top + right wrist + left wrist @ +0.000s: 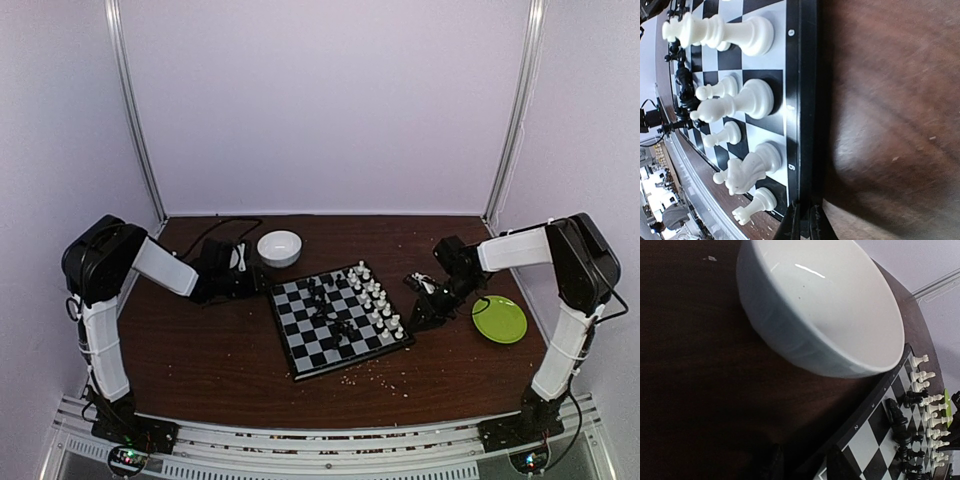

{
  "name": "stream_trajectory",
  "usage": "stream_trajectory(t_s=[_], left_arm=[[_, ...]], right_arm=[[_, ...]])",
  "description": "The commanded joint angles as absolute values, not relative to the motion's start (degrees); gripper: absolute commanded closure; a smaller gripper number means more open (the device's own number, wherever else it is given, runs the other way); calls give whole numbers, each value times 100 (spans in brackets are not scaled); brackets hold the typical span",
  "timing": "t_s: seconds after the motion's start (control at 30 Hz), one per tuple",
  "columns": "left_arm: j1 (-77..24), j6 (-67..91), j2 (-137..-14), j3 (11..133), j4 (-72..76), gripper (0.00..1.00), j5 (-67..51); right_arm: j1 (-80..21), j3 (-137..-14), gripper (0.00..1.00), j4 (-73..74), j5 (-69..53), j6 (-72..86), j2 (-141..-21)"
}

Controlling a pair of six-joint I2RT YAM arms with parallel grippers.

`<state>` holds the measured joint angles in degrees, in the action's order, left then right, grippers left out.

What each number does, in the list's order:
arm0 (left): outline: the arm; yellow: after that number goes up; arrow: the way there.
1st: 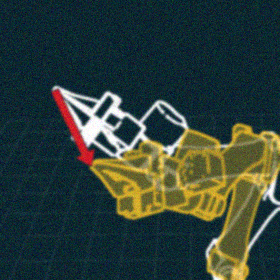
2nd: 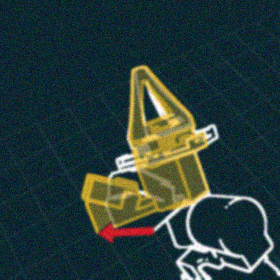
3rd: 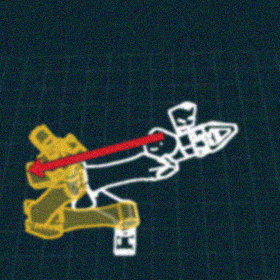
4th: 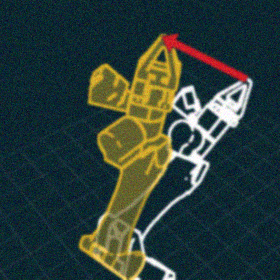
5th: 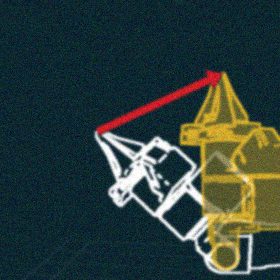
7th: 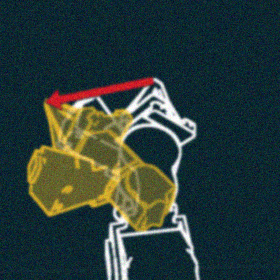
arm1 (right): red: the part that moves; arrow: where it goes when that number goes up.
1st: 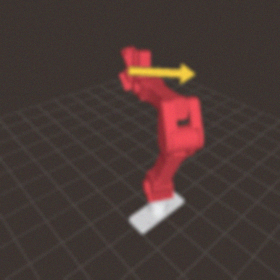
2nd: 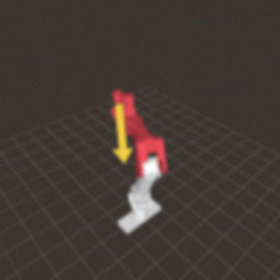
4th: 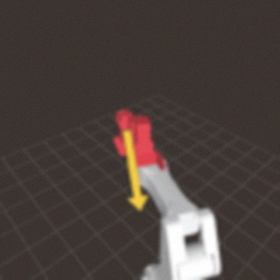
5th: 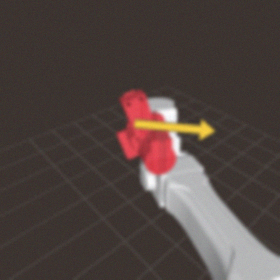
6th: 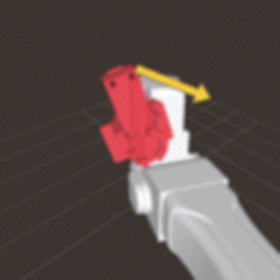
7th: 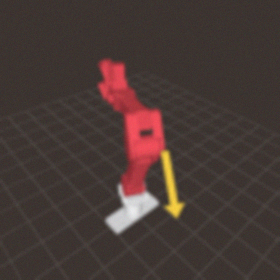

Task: Set up the chess pieces on the board
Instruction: Move the chessboard to the center of the board.

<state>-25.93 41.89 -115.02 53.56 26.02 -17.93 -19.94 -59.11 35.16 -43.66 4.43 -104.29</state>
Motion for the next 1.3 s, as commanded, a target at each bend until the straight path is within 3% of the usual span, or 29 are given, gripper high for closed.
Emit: stream_trajectory(t_s=[0.0,1.27], left_arm=[[-2800,4212,-11269,5026,2493,71,-2427],[-2856,4540,-10984,4143,3177,72,-2384]], right_arm=[[-2394,-5733,92,3608,-4654,177,-10657],[-3200,-5272,88,3397,-5022,-14,-10300]])
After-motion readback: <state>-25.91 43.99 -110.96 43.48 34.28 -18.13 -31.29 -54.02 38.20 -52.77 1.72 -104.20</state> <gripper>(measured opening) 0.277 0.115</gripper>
